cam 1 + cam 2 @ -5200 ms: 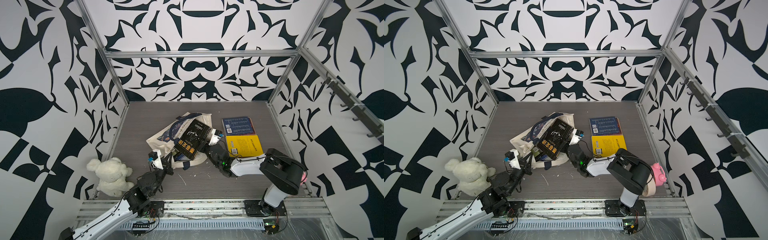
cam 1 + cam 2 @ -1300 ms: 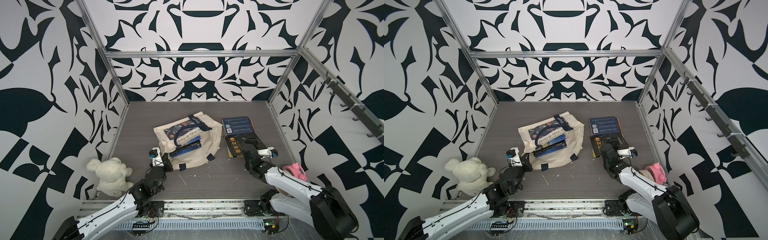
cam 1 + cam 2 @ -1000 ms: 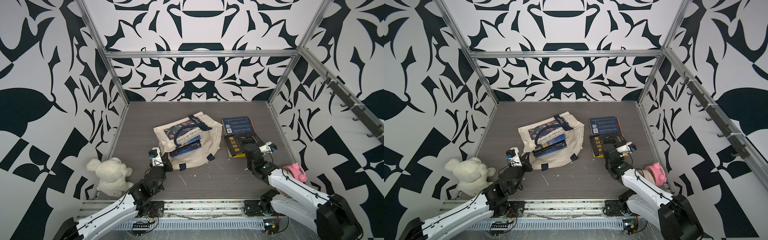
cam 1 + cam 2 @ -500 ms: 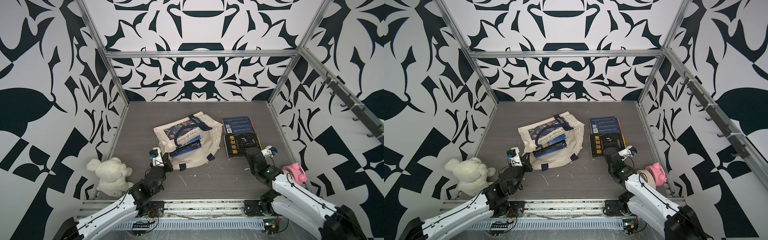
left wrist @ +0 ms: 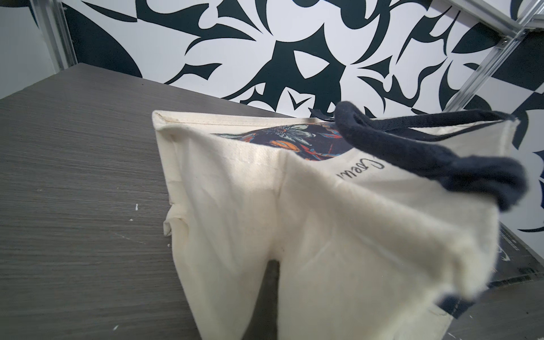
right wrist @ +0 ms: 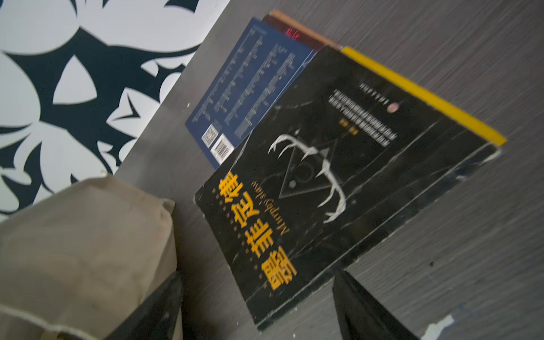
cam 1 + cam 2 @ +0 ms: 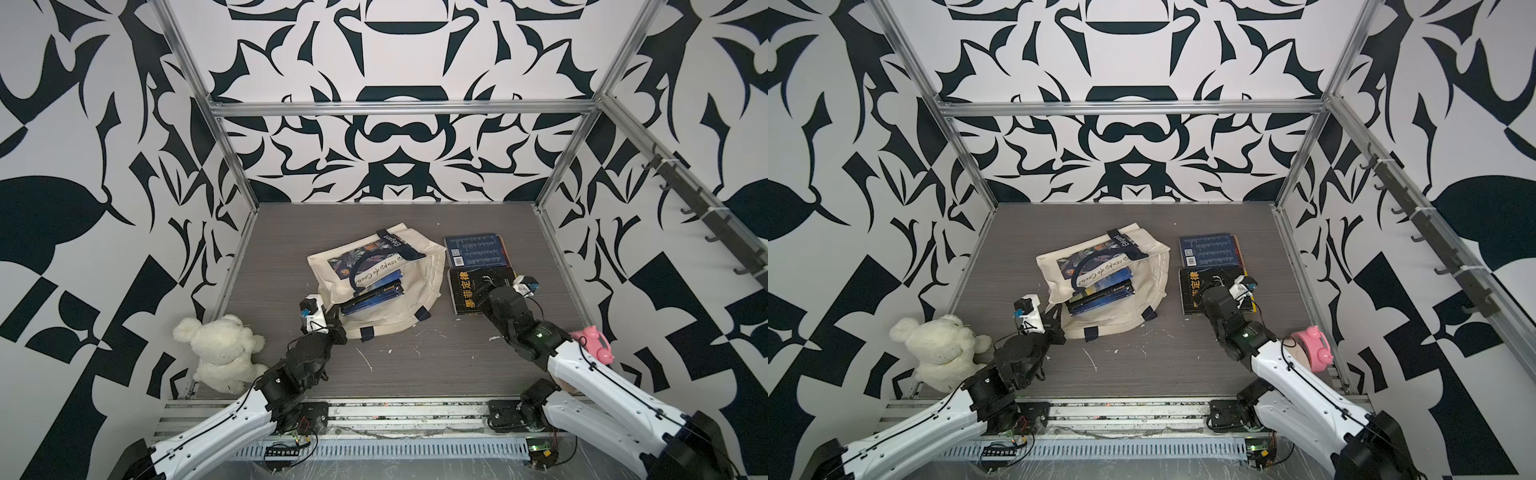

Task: Take out the books from the canvas bag
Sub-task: Place the book on the book, then pick up the book from the canvas bag.

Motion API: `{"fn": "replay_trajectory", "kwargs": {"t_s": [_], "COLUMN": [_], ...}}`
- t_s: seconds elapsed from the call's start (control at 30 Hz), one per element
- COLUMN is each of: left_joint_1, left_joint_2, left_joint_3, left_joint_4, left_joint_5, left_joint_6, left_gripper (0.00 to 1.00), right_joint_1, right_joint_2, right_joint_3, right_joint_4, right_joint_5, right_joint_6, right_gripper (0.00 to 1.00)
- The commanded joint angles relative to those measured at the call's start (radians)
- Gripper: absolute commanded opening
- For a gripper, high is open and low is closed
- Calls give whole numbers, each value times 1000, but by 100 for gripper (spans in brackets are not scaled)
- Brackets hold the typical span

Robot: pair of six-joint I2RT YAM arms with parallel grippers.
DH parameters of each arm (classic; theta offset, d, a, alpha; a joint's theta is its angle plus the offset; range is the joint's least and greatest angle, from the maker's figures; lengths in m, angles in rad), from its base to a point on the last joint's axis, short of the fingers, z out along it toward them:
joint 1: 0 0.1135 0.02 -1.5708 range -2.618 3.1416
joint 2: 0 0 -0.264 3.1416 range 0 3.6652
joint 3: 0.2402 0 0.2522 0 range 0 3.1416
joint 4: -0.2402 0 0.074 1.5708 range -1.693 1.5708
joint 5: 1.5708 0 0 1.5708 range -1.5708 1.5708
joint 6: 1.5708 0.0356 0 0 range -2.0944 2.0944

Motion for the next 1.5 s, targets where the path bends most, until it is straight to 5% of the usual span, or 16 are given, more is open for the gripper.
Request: {"fn": "replay_trajectory", "kwargs": {"t_s": [0.0, 0.3, 0.7, 1.27, 1.47], "left_joint_1": [1, 2, 2, 2, 2], "left_joint_2": [-33, -8, 57, 46, 63], "left_joint_3": [-7, -7, 23, 35, 37], "left_joint_4": [38, 66, 56, 10, 12], "left_joint_5": [35, 36, 30, 12, 10], "left_joint_6": [24, 35, 29, -7, -11], "left_gripper": [0, 0, 0, 0, 0], "right_joint_1": [119, 402, 650, 678, 598], "right_joint_2": [-21, 2, 301, 647, 759], "right_joint_3": [18, -21, 101, 306, 331], "right_joint_4": [0, 109, 339, 586, 714], "right_joint_5": [52, 171, 252, 301, 200], "right_joint_6": [-72, -103, -131, -242, -226], "right_gripper": [82, 75, 69, 61, 61]}}
